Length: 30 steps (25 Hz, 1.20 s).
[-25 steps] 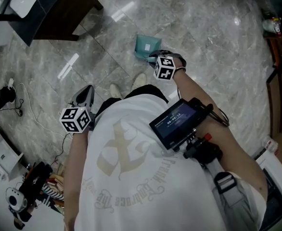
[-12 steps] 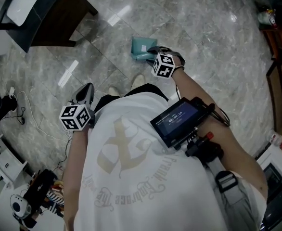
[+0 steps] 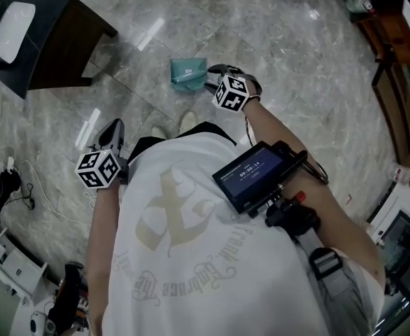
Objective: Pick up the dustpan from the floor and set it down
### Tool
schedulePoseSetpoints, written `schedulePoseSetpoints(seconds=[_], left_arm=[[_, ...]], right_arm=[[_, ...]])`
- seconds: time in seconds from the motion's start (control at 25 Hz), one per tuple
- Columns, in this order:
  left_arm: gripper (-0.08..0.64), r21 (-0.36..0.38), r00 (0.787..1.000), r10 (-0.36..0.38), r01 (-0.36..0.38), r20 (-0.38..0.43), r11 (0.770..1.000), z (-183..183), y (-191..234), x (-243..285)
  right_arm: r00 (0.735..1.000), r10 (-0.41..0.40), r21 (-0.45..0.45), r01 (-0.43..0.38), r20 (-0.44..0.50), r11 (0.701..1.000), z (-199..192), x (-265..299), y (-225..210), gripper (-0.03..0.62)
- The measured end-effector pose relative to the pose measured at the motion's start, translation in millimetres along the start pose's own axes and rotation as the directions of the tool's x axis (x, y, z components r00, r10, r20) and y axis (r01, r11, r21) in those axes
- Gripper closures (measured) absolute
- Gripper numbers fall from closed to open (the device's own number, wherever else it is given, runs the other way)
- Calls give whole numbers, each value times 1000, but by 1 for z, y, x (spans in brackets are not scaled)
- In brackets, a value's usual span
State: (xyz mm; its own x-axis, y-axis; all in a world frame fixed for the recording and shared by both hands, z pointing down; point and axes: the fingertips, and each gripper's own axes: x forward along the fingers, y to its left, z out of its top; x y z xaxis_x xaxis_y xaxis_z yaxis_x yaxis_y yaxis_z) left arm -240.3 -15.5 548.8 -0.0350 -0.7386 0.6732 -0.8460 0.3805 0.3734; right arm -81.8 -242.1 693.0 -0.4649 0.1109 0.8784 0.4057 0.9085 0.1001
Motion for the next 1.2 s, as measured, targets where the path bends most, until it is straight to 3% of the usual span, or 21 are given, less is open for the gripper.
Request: schedulePoseSetpoints(seconds=[0.36, 0.56, 0.76, 0.88, 1.04, 1.2], left_arm=[[548, 86, 995, -92, 90, 25, 992, 8, -20, -11], [548, 120, 989, -135, 126, 64, 985, 27, -18, -25], [548, 184, 983, -175, 162, 57, 970, 29, -21, -31], [548, 239, 975, -216, 200, 42, 950, 25, -29, -35], [548, 283, 962, -270, 252, 27, 925, 12, -39, -52], [548, 308, 949, -316, 298, 9, 903, 8, -51, -46]], right_arm=[[985, -168, 142, 163, 29, 976, -4, -62, 7, 407], [958, -274, 261, 243, 88, 934, 20, -85, 17, 531], [899, -389, 420, 280, 201, 864, 59, -117, 27, 575], [865, -422, 502, 248, 270, 829, 83, -141, 38, 575], [799, -481, 580, 211, 360, 786, 118, -182, 67, 575], [769, -501, 625, 172, 398, 761, 129, -196, 83, 575]])
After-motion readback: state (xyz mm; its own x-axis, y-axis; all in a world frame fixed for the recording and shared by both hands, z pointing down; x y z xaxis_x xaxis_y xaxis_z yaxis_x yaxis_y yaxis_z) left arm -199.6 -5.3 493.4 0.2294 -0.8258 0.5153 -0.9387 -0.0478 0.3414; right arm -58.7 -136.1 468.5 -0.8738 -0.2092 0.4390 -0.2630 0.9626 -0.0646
